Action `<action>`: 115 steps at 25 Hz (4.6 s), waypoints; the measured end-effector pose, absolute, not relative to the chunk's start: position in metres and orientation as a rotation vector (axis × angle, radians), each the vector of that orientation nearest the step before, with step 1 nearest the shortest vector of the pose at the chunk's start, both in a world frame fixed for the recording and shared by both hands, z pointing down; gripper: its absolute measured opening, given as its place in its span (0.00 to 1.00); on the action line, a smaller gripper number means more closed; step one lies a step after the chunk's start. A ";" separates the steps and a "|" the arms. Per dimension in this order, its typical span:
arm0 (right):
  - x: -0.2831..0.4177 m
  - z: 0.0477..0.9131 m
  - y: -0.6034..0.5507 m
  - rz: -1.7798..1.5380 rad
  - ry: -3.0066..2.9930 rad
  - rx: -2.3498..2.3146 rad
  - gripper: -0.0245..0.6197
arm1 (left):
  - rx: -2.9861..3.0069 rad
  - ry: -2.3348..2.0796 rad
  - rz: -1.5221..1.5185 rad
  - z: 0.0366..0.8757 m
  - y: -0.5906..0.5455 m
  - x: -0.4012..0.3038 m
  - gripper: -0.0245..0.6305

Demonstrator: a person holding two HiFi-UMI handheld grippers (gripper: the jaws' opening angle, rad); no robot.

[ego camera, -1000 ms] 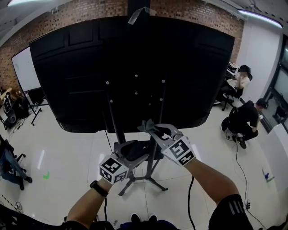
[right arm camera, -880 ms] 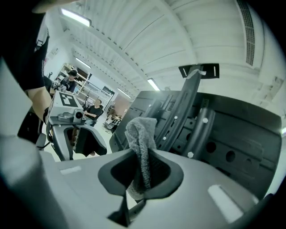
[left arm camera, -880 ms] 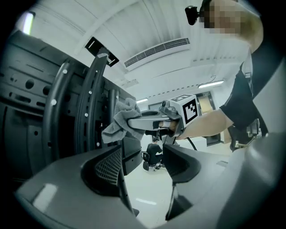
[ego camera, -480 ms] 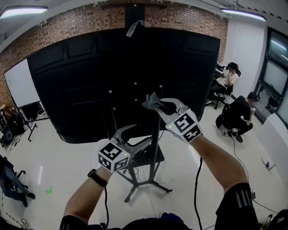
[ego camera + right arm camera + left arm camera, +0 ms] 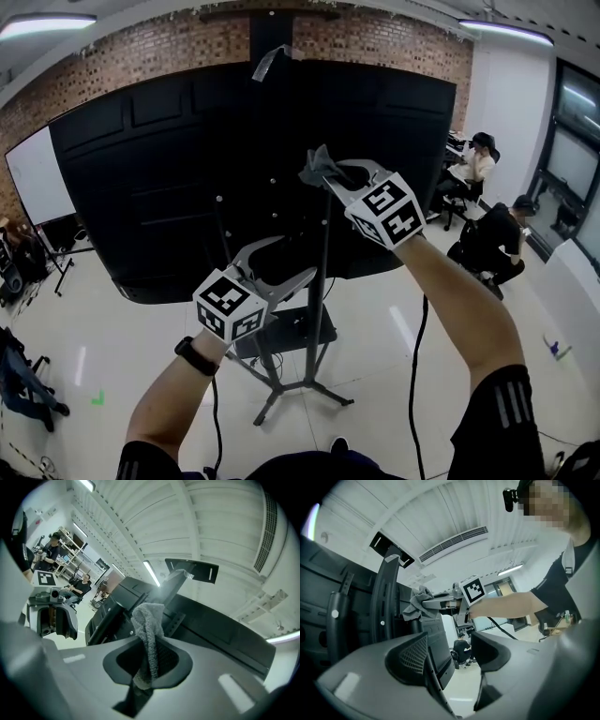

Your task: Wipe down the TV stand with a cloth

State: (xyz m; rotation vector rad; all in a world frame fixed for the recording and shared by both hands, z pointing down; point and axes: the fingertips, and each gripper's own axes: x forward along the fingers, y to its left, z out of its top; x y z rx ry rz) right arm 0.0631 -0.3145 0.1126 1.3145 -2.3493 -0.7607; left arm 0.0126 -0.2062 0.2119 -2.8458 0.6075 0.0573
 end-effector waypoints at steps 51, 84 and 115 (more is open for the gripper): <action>0.078 0.355 -0.333 -0.476 -2.503 0.926 0.09 | -3.044 0.918 -0.073 0.375 -0.281 0.059 0.51; 0.080 0.629 -0.335 -0.096 -2.374 0.816 0.09 | -3.268 1.049 -0.310 0.615 -0.293 0.054 0.51; 0.076 0.915 -0.335 0.221 -2.188 0.805 0.09 | -3.439 1.205 -0.595 0.878 -0.310 0.037 0.52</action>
